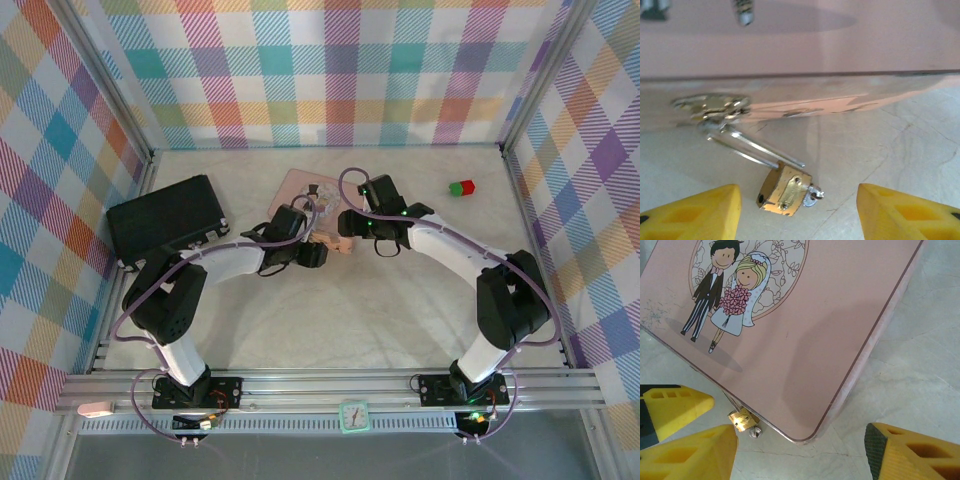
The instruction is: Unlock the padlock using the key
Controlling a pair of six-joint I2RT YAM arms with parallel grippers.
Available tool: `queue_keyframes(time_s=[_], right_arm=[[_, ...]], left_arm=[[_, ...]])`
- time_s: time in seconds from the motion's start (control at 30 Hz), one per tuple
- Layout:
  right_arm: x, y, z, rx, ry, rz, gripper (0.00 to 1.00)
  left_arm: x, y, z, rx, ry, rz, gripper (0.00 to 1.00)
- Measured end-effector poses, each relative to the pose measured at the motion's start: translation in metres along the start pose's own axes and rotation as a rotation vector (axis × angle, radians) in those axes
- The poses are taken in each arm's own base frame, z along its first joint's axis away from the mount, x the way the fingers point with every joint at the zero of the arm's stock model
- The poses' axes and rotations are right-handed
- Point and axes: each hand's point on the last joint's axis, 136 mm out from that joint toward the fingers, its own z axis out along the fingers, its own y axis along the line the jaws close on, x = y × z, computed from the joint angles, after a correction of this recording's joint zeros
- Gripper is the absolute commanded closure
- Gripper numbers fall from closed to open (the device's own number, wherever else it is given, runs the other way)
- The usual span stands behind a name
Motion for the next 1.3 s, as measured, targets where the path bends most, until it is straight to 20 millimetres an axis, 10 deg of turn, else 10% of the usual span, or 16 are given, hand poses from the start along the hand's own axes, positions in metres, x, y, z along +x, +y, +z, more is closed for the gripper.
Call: queue_keyframes(time_s=[0.57,1.3], right_arm=[[-0.006,-0.009,0.006,0.009,-0.011,0.074,0.3],[0.0,-0.028,0.049,0.05,0.023,0.238,0.3]], left_arm=[[0.029,0.005,0.027,-0.056,0.168,0.223,0.48],[0.018,0.005,0.035,-0.086,0.101,0.223,0.98]])
